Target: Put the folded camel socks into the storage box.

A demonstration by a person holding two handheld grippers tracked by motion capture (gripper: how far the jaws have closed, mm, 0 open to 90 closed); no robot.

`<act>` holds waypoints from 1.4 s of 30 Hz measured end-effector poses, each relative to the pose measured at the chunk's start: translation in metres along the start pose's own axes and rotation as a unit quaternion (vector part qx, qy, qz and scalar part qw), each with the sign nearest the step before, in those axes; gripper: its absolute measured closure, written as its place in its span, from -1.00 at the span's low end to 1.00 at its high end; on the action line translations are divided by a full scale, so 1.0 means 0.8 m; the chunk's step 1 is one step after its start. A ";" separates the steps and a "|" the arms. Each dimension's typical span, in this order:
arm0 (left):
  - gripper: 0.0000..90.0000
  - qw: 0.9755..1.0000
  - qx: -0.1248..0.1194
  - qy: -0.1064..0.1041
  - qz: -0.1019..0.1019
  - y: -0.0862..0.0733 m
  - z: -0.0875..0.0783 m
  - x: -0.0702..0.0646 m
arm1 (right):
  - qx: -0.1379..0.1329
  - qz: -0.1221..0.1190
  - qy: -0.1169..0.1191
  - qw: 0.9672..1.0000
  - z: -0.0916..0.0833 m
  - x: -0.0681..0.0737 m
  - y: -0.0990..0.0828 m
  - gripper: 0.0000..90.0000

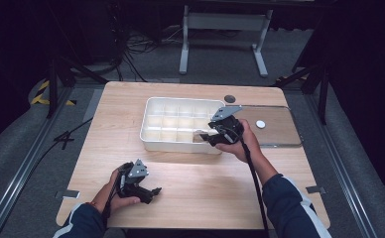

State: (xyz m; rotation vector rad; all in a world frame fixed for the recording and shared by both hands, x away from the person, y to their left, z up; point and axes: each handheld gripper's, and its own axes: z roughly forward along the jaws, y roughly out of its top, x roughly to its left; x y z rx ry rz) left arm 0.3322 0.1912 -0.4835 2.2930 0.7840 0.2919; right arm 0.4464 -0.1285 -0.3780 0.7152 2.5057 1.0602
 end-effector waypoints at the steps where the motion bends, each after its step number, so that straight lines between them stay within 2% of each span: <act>1: -0.87 1.000 0.000 0.000 0.000 0.000 0.000 0.000 | 0.000 -0.001 -0.005 1.000 -0.004 -0.001 -0.001 0.01; 6: -0.87 1.000 0.000 0.000 0.000 0.000 0.000 0.000 | -0.013 0.003 -0.009 1.000 -0.024 -0.004 -0.011 -0.01; 15: -0.87 1.000 0.000 0.000 0.000 0.000 0.000 0.000 | -0.010 -0.009 -0.022 1.000 -0.049 -0.005 -0.029 -0.04; 35: -0.87 1.000 0.000 0.000 0.000 0.000 0.000 0.000 | 0.005 -0.020 -0.035 0.999 -0.072 -0.003 -0.071 -0.11; 42: -0.87 1.000 0.000 0.000 0.000 0.000 0.000 0.000 | 0.030 -0.024 -0.039 0.998 -0.076 0.001 -0.087 -0.12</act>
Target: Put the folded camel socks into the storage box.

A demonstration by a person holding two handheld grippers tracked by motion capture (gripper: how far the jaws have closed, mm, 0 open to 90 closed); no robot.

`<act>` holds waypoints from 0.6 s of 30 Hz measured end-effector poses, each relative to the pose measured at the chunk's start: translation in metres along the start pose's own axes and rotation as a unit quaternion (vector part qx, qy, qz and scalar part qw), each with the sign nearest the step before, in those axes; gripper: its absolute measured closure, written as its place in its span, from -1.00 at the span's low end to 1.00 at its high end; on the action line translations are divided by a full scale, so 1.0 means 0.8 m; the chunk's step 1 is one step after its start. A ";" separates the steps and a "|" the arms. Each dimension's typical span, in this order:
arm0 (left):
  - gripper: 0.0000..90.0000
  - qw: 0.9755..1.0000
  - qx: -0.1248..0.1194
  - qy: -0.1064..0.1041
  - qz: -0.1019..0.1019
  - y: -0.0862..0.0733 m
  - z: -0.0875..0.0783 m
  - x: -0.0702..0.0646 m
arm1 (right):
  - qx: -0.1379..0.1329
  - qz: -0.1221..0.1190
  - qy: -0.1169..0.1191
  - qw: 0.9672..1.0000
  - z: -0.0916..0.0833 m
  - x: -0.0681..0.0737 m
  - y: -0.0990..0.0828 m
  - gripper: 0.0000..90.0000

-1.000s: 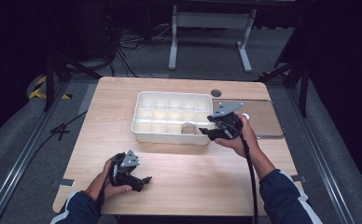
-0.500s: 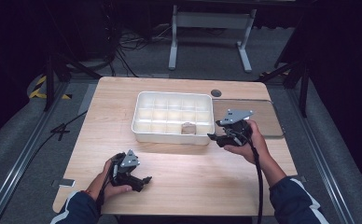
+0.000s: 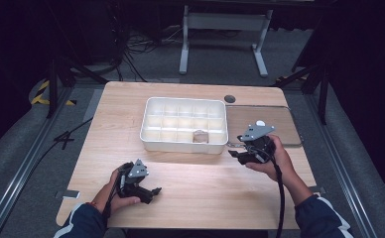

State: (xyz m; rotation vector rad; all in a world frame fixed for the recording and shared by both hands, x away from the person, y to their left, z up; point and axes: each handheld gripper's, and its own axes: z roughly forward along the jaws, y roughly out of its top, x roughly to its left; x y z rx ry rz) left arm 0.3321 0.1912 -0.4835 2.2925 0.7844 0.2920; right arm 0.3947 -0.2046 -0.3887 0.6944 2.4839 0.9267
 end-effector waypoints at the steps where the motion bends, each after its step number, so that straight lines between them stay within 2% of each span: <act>1: -0.87 1.000 0.000 0.000 0.000 0.000 0.000 0.000 | 0.001 -0.001 -0.001 1.000 0.000 0.000 -0.002 -0.12; 18: -0.87 1.000 0.000 0.000 0.000 0.000 0.000 0.000 | 0.036 0.004 -0.016 0.999 -0.006 -0.004 -0.047 -0.14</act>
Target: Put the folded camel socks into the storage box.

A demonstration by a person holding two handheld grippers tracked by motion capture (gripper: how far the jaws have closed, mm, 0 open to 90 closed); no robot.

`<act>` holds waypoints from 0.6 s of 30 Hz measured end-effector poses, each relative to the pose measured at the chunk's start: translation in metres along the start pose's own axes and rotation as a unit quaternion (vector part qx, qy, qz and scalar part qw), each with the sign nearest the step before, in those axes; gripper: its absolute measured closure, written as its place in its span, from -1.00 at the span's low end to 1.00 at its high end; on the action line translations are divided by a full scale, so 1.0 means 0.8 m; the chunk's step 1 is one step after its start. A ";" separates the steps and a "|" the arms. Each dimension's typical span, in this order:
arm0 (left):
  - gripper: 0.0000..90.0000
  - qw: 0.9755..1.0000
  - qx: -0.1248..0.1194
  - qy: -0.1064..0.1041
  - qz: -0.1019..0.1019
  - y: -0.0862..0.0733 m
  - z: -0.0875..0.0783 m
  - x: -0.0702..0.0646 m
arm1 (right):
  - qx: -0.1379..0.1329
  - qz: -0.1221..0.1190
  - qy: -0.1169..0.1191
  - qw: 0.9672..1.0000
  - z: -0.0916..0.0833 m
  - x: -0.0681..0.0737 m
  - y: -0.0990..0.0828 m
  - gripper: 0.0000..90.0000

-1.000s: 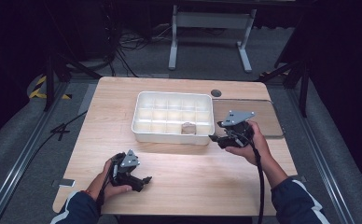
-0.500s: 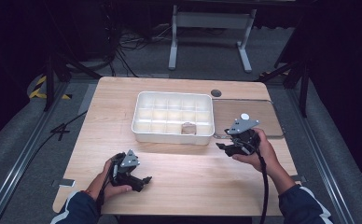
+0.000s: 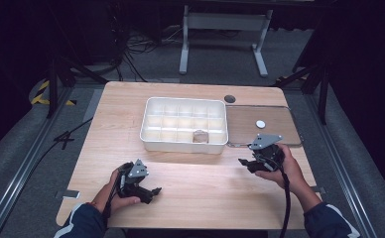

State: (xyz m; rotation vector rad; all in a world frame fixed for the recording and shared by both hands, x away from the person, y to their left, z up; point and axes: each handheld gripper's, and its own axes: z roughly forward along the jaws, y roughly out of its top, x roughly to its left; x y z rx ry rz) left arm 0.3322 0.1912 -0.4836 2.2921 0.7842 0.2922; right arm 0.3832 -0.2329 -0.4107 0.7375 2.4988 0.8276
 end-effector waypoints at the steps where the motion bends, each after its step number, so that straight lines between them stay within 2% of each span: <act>1: -0.87 1.000 0.000 0.000 0.000 0.000 0.000 0.000 | 0.001 -0.001 0.001 1.000 0.000 0.000 -0.002 -0.14; 6: -0.87 1.000 0.000 0.000 0.000 0.000 0.000 0.000 | 0.006 0.003 -0.005 1.000 -0.001 0.000 -0.017 -0.15; 10: -0.87 1.000 0.000 0.000 0.000 0.000 0.000 0.000 | -0.003 0.022 0.003 1.000 -0.005 -0.002 -0.032 -0.15; 15: -0.87 1.000 0.000 0.000 0.000 0.000 0.000 0.000 | -0.003 0.027 -0.006 1.000 -0.010 -0.003 -0.053 -0.14; 18: -0.87 1.000 0.000 0.001 0.000 0.000 0.000 0.000 | -0.005 0.036 -0.002 0.999 -0.012 -0.006 -0.068 -0.14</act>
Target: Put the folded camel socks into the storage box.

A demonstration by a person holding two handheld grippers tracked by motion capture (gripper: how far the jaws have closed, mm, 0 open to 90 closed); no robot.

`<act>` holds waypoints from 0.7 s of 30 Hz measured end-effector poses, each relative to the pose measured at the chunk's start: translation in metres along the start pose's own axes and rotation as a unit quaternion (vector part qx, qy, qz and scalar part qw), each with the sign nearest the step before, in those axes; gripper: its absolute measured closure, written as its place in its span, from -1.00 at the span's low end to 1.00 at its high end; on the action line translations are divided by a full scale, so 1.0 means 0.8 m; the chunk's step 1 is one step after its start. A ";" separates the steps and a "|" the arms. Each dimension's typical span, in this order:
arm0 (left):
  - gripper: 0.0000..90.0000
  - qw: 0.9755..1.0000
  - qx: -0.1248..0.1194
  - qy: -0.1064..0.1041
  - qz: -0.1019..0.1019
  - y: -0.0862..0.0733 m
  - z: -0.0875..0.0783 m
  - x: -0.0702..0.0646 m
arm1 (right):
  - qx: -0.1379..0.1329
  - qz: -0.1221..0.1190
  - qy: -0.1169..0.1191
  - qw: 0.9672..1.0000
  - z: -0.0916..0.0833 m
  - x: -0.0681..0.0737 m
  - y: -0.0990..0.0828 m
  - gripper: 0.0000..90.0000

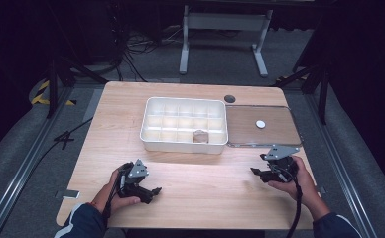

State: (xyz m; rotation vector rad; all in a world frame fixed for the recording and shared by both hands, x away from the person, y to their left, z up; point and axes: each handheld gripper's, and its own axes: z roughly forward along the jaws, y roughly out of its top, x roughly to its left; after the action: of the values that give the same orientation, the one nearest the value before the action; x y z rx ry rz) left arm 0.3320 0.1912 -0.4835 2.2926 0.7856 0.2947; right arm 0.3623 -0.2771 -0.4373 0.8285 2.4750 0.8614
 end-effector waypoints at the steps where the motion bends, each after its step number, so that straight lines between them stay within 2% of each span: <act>1: -0.87 1.000 0.000 0.000 0.000 0.000 0.000 0.000 | 0.002 -0.001 -0.001 1.000 0.000 -0.001 -0.005 -0.14; 6: -0.87 1.000 0.000 0.000 0.000 0.000 0.000 0.000 | 0.003 0.006 -0.003 1.000 -0.004 -0.006 -0.028 -0.15; 11: -0.87 1.000 0.000 -0.001 0.000 0.000 0.000 0.000 | -0.008 0.016 -0.002 1.000 -0.008 -0.010 -0.046 -0.16; 21: -0.87 1.000 0.000 0.000 -0.002 0.000 0.000 0.000 | -0.029 0.062 0.019 0.997 -0.013 -0.015 -0.084 -0.18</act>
State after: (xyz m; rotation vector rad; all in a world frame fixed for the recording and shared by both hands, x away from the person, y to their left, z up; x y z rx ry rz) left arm 0.3320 0.1909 -0.4836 2.2909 0.7910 0.2927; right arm 0.3385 -0.3318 -0.4716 0.9617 2.4395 0.9973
